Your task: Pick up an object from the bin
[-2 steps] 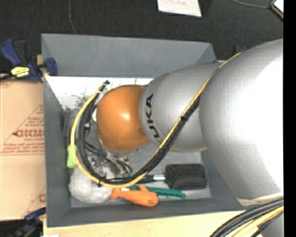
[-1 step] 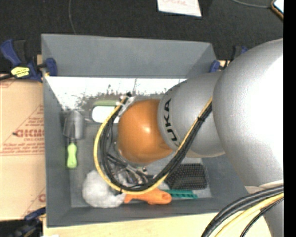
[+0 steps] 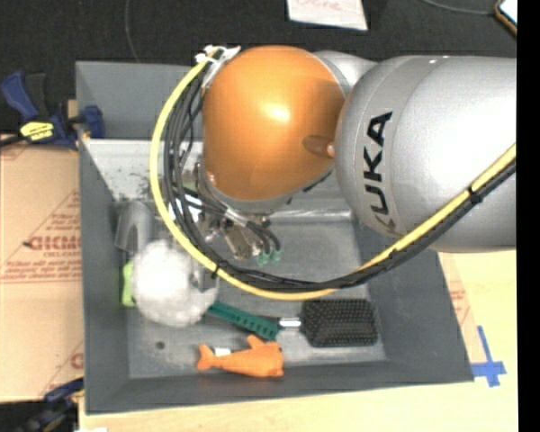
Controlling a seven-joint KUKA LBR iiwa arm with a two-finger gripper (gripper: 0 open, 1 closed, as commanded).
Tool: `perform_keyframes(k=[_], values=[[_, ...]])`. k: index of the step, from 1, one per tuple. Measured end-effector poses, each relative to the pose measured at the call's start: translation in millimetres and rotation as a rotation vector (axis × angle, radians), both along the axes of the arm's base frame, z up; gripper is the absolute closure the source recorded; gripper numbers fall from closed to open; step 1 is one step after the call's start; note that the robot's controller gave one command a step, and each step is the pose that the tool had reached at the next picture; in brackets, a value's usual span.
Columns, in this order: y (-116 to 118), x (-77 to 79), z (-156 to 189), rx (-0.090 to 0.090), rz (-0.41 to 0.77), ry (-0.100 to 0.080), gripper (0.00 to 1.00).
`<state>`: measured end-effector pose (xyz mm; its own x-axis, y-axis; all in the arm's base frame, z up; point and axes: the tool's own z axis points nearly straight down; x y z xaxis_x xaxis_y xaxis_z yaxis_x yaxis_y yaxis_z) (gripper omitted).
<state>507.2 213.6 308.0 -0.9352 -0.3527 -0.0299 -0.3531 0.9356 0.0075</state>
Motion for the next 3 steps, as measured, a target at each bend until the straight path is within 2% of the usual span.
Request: perform_keyframes(k=[1,2,3], values=[[0,-0.6,-1,-0.001,0.0,0.003,1.0],[5,7.0,-46,0.0,-0.047,0.005,1.0],[5,-4.7,-3,0.002,-0.011,-0.007,1.0]])
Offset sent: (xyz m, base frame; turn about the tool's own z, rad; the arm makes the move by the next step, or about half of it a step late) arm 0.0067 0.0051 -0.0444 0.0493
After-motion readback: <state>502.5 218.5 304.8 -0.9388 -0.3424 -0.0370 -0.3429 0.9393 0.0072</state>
